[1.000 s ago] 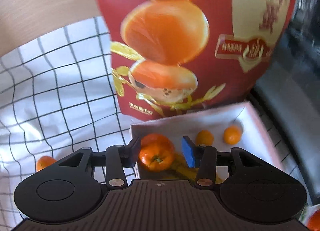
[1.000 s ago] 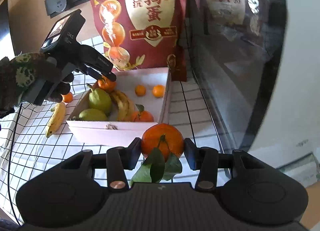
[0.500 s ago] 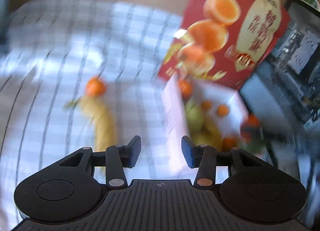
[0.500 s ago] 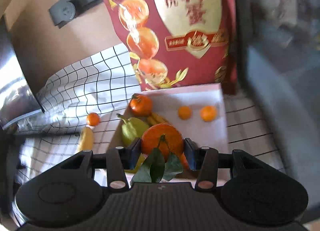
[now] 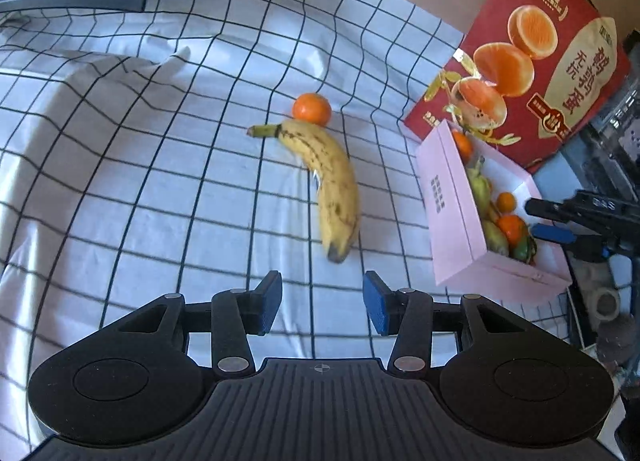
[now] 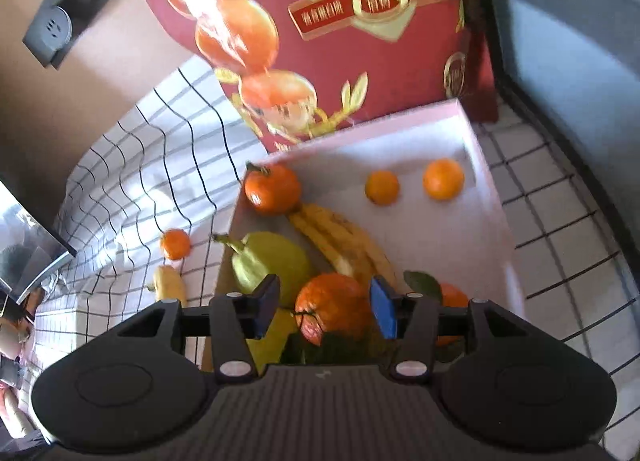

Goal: Organize fruits
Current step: 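Lower the leafy tangerine into the pink box and open the right tool, then grasp the yellow banana with the right tool while the left tool grasps the last tangerine, then lower the banana into the pink box and open the right tool while the left tool holds its tangerine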

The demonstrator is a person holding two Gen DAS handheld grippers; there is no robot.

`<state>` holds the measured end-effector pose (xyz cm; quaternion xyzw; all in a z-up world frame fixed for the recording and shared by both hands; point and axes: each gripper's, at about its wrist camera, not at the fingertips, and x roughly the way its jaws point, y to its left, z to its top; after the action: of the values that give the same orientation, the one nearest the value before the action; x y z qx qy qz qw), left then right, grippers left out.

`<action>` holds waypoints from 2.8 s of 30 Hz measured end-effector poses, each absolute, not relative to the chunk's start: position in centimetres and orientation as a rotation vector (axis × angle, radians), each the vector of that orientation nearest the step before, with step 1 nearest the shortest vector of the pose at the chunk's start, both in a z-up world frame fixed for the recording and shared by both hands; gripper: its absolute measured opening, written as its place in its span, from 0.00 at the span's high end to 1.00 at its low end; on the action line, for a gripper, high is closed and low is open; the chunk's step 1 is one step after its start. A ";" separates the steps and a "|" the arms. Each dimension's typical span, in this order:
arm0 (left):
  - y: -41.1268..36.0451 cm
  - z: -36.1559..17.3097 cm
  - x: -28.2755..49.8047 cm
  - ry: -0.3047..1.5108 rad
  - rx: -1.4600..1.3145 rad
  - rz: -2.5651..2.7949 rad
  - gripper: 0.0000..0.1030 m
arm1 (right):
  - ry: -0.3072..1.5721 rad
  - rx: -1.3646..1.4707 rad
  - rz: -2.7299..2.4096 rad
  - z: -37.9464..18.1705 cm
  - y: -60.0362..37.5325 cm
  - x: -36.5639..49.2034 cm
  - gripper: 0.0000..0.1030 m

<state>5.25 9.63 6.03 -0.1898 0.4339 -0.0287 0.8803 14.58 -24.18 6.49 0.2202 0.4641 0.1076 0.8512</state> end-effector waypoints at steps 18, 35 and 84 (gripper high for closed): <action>16.0 7.7 11.4 0.792 -0.451 -0.017 0.52 | 0.822 -0.075 0.426 13.8 -8.9 9.9 0.51; 21.5 6.4 11.4 0.830 -0.316 -0.150 0.52 | 1.046 -0.162 0.380 3.0 3.3 19.2 0.64; 2.8 4.2 7.3 0.975 -0.268 -0.475 0.53 | 1.004 -0.029 0.245 13.1 -20.1 1.5 0.66</action>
<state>7.26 2.80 4.25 -0.1272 0.4624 -0.2251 0.8481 1.45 -20.10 13.11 -0.0136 0.4798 0.1170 0.8694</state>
